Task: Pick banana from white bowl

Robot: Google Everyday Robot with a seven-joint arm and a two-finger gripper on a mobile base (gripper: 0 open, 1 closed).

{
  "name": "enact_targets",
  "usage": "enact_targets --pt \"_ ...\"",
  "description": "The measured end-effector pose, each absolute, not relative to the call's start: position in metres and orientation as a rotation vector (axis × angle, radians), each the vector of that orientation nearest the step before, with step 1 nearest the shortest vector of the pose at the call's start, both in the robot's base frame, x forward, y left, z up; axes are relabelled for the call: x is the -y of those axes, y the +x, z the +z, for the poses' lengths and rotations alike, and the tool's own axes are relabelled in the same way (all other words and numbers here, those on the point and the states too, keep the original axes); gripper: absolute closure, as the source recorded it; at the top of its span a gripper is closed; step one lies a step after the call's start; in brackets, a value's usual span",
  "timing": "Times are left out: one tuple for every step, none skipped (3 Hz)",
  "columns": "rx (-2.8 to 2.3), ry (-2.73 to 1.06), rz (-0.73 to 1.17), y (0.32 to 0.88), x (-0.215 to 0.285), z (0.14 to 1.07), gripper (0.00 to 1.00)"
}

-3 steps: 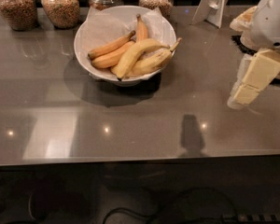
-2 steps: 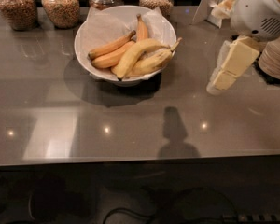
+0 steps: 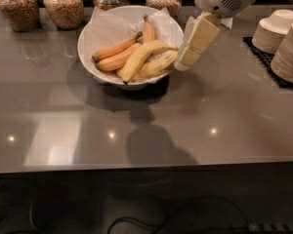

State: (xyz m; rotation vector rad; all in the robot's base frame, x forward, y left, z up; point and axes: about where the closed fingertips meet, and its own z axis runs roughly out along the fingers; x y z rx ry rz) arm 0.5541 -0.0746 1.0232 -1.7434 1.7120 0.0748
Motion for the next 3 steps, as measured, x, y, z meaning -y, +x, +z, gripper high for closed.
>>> enact_targets --pt "-1.619 -1.776 0.096 0.58 0.041 1.026 0.0" --pt "-1.504 -1.843 0.094 0.606 0.013 1.022 0.0" --pt "-1.493 -1.85 0.092 0.607 0.012 1.022 0.0"
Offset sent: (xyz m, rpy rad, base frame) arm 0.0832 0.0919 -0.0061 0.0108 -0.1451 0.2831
